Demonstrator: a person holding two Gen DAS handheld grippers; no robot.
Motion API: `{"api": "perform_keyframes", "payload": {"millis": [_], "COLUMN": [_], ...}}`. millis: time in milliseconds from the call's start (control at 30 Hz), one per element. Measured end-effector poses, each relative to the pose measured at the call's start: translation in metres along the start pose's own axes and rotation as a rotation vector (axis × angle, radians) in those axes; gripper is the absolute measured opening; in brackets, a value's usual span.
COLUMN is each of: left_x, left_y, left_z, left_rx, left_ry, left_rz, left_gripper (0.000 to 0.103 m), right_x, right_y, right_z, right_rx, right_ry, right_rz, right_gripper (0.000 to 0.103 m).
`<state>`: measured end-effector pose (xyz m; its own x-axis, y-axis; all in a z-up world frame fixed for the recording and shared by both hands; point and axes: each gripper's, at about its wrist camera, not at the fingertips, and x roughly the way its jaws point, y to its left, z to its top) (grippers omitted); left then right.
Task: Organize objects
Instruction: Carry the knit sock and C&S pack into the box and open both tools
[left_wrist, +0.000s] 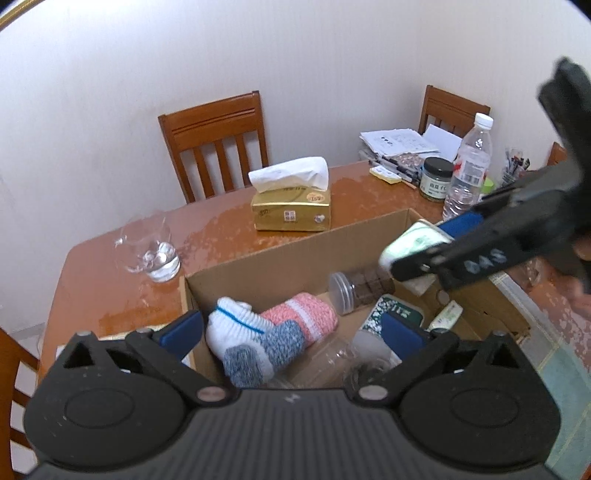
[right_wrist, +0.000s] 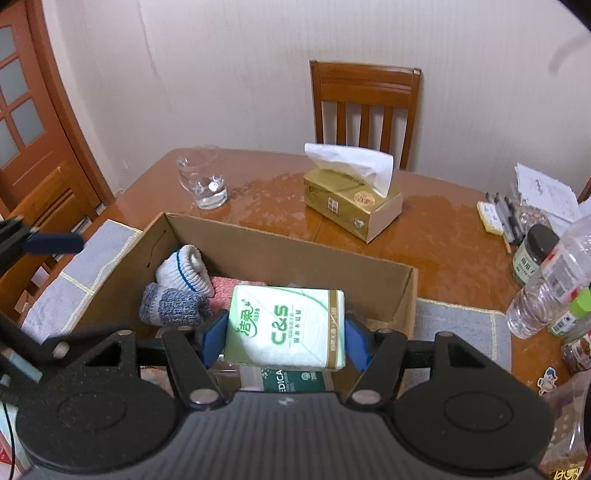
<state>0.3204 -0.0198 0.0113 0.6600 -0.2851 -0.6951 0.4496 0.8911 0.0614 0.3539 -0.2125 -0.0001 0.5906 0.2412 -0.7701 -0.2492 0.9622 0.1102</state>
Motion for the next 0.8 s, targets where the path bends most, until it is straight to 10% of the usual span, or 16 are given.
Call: {"api": "perform_keyframes", "payload": {"millis": [167, 800], "left_x": [-0.005, -0.032], "left_y": [0.001, -0.003], "left_z": [-0.006, -0.015], "left_rx": [-0.021, -0.123], "left_ry": [0.009, 0.021], "left_rz": [0.003, 0.067], "left_gripper": [0.102, 0.102], "right_x": [0.013, -0.046], "right_y": [0.005, 0.024], "right_z": [0.008, -0.001], "right_rx": [0.004, 0.015], "right_ry": [0.012, 0.007], "right_rz": [-0.047, -0.207], "right_gripper": [0.097, 0.103]}}
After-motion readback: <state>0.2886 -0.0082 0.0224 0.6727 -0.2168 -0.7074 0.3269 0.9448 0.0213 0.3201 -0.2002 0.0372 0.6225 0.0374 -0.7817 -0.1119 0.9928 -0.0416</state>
